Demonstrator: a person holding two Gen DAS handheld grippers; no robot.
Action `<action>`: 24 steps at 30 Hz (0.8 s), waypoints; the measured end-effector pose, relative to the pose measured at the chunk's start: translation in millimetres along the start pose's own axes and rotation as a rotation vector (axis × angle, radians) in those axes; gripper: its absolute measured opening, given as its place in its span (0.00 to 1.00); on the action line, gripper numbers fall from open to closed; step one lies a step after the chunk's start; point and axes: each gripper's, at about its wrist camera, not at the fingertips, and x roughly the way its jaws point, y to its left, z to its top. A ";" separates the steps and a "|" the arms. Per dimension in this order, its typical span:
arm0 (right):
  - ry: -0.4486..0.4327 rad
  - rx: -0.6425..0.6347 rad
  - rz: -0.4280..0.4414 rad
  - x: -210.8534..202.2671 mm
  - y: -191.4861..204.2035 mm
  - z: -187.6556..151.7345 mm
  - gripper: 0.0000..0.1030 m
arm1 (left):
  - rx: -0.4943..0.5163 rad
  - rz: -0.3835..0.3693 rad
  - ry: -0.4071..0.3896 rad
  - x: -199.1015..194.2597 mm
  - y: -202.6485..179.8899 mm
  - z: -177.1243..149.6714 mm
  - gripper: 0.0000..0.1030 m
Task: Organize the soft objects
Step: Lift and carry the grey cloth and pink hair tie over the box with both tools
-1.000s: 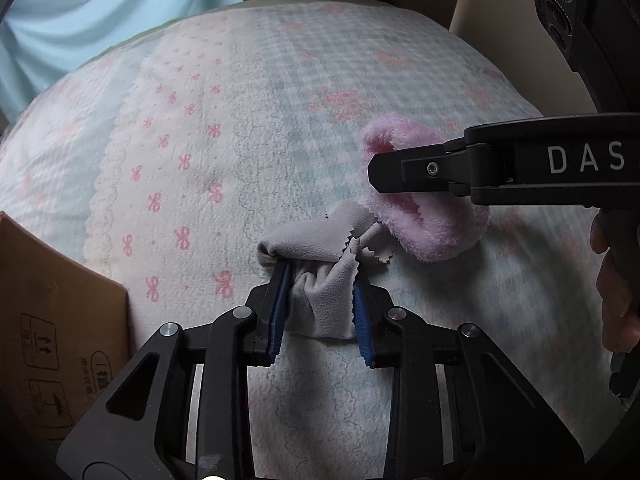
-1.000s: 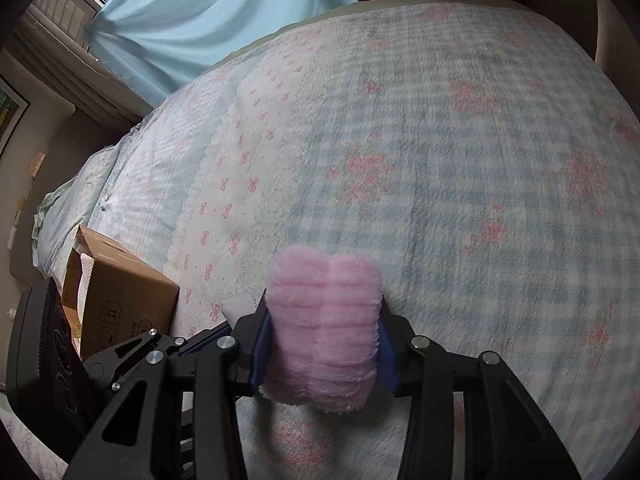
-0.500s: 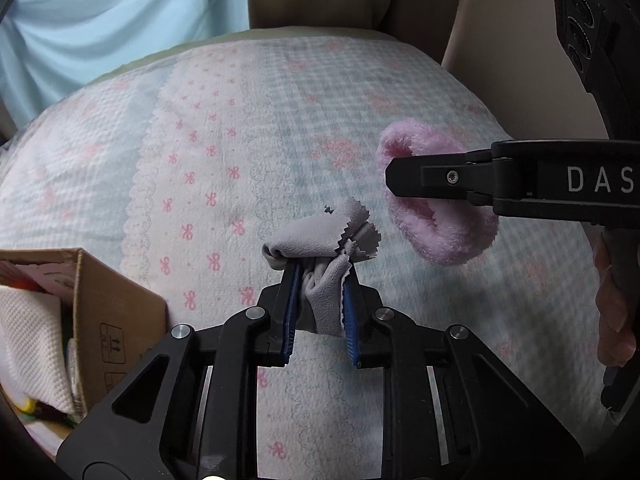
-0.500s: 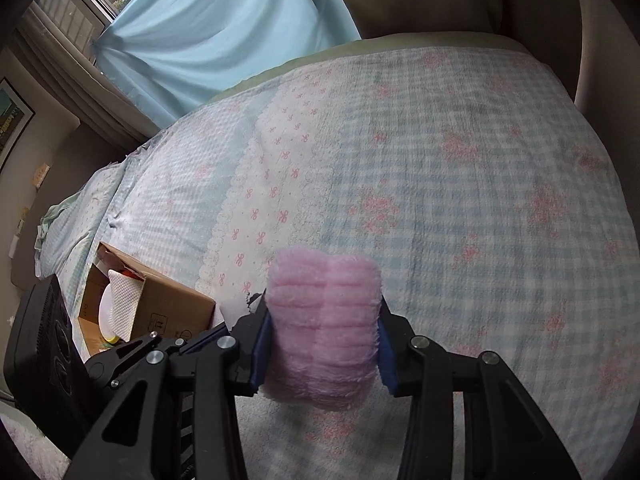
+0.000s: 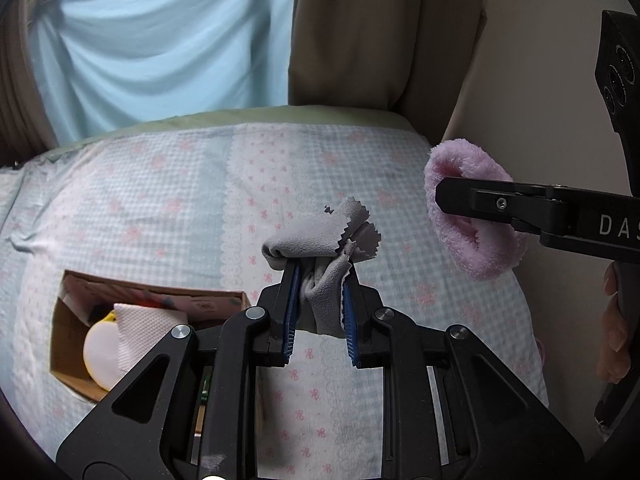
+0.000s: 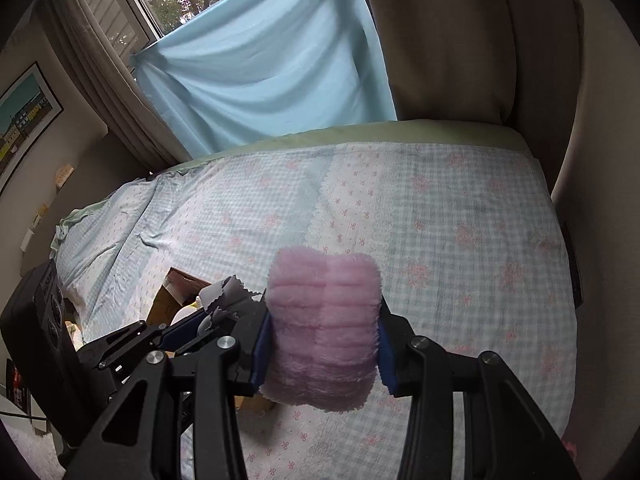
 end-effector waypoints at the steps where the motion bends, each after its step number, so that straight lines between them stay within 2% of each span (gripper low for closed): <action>1: -0.004 -0.009 0.002 -5.7 12.3 2.2 0.39 | -0.007 0.010 -0.008 -13.7 6.8 3.8 0.17; 6: -0.006 -0.039 0.012 -20.7 72.2 2.3 0.39 | -0.055 0.045 -0.016 -68.7 47.6 14.7 0.17; 12: 0.003 -0.027 -0.011 -11.6 140.0 -6.5 0.39 | -0.085 0.075 0.021 -102.4 110.1 13.8 0.17; 18: 0.032 0.033 -0.090 24.5 190.8 -16.6 0.39 | -0.085 0.065 0.095 -108.8 183.8 3.9 0.17; 24: 0.094 0.113 -0.168 78.1 219.5 -34.8 0.39 | -0.066 0.051 0.192 -86.4 253.7 -13.4 0.17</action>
